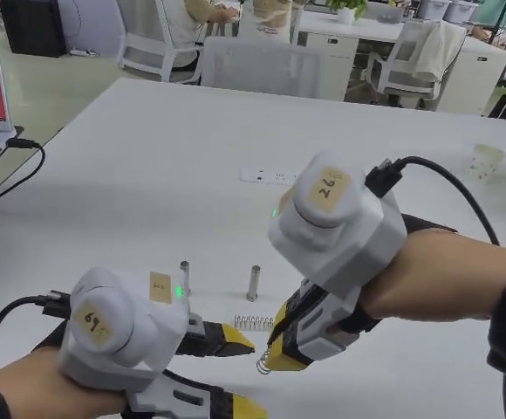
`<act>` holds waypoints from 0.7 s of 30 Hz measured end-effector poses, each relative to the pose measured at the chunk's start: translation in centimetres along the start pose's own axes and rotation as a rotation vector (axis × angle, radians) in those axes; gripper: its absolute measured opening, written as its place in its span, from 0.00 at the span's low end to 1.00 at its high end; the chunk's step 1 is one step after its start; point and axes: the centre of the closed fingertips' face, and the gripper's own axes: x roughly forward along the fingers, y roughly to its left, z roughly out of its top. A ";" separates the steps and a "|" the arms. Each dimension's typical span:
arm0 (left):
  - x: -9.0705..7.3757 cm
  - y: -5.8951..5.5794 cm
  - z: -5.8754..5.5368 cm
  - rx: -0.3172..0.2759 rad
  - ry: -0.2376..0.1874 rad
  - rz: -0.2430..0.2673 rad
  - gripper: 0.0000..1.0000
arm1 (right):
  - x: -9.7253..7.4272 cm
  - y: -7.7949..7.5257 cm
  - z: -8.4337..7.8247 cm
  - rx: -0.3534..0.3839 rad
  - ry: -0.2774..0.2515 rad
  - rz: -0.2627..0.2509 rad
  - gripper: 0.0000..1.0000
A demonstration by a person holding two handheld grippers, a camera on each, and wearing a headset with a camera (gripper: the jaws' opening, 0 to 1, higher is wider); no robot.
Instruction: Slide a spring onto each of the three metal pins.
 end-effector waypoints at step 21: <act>-2.2 2.6 -1.6 -0.098 -0.029 0.116 0.76 | -0.5 -1.1 -0.9 0.032 0.003 -0.027 0.08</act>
